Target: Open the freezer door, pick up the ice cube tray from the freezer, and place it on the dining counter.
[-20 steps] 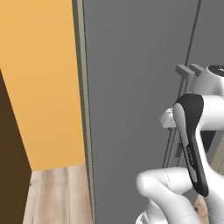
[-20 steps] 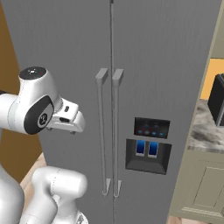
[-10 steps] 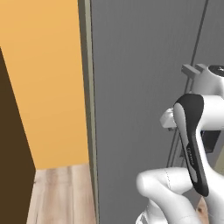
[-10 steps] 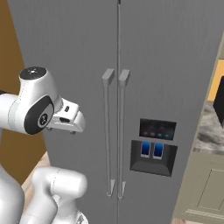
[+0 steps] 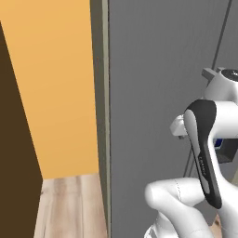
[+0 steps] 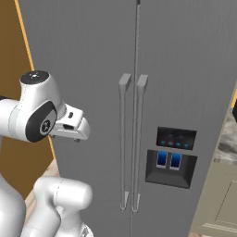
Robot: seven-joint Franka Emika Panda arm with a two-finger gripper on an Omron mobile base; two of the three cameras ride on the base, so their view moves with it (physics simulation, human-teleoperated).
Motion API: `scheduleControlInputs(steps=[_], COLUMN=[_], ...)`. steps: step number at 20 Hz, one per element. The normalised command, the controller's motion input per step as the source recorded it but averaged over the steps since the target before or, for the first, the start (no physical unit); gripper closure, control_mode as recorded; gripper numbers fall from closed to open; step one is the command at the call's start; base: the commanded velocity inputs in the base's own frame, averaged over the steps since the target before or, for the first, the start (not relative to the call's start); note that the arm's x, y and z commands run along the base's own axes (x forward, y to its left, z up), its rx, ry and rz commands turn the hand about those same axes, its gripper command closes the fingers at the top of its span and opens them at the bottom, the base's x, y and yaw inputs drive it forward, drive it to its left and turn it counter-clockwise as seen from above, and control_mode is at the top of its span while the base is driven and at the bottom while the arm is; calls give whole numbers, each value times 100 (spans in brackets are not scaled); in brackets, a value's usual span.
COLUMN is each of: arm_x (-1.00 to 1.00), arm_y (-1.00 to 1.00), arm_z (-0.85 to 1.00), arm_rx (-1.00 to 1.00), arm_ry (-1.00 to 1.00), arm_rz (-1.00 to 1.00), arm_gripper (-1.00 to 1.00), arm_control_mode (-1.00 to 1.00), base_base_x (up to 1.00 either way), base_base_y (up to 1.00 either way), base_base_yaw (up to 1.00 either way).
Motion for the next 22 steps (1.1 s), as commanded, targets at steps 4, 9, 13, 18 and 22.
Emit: scheduleControlInputs(steps=[4, 9, 13, 18, 22], arm_x=[0, 0, 0, 0, 0], arm_y=[0, 0, 0, 0, -18], arm_z=[0, 0, 0, 0, 0], arm_rx=[0, 0, 0, 0, 0], arm_ry=[0, 0, 0, 0, 0], arm_rz=[0, 0, 0, 0, 0], arm_gripper=[-100, -100, -100, -100, -100], arm_control_mode=[100, -100, -100, -100, -100], base_base_x=[1, 0, 0, 0, 0], base_base_y=[21, 0, 0, 0, 0], base_base_yaw=[0, 0, 0, 0, 0])
